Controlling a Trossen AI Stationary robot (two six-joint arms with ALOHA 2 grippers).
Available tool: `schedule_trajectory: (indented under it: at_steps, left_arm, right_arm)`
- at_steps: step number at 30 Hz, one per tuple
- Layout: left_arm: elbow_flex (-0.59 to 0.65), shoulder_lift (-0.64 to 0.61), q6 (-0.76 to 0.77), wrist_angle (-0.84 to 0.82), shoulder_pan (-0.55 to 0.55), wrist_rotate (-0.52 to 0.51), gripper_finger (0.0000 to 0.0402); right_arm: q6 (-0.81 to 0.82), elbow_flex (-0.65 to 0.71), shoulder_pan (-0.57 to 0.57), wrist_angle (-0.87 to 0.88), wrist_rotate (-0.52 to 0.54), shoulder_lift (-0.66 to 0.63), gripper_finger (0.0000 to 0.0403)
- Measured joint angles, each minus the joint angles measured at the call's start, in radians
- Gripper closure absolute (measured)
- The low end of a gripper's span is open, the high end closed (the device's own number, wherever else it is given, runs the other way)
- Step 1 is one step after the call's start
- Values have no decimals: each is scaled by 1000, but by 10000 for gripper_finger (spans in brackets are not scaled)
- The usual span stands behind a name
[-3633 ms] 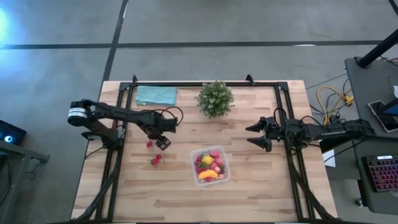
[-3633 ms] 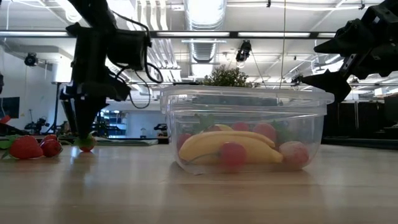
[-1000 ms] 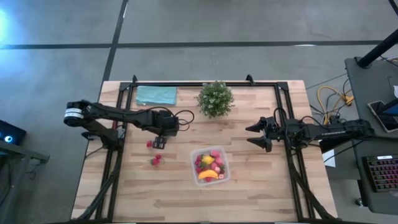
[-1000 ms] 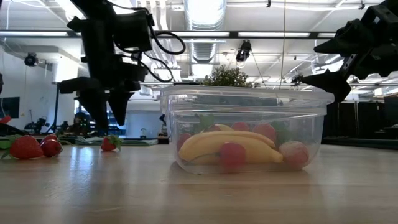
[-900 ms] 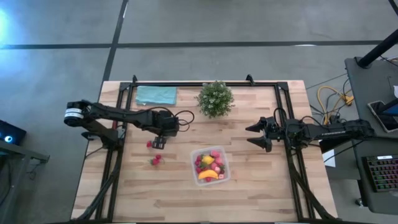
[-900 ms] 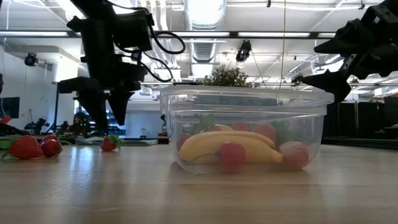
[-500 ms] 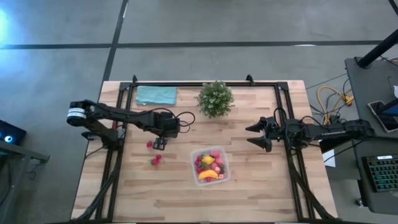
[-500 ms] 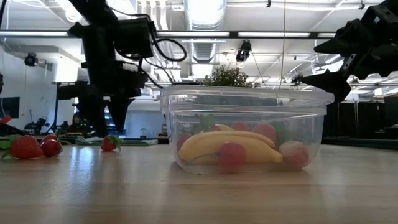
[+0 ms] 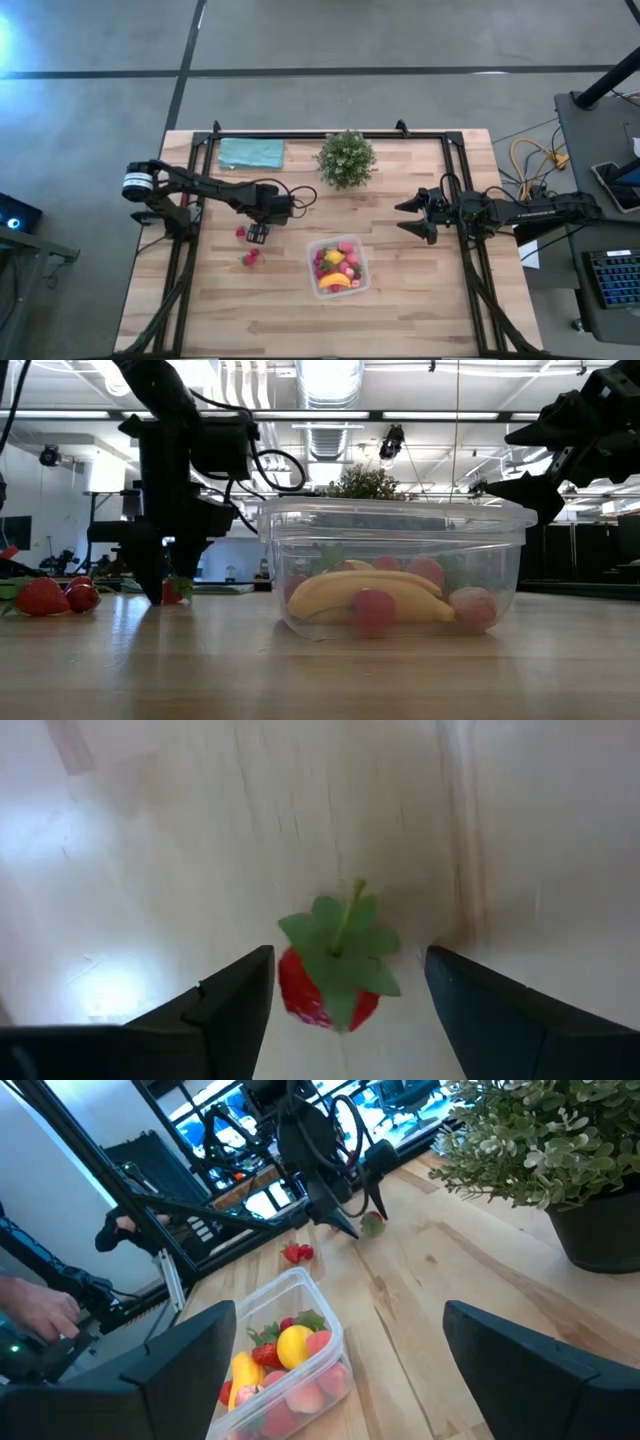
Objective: Pick and placing Produce into tupperware
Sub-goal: Put the red strawberry into the transparent bin
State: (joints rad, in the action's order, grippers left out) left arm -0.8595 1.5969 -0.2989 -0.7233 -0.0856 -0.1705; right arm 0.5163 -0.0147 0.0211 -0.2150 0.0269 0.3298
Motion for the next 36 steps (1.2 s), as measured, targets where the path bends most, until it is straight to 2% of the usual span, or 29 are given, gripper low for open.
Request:
schedule_trajectory:
  at_steps: [19,29,33,36]
  left_arm:
    - [1,-5,-2,7,-27,-4,266]
    - [-59,-28,5,10,-27,-8,276]
    - [-121,-35,22,4,-18,-11,276]
    - [-192,-47,45,7,-4,37,277]
  right_arm:
    - [0,0,0,0,0,0,56]
    - [0,0,0,0,0,0,54]
    - [0,0,0,0,0,0,58]
    - [0,0,0,0,0,0,60]
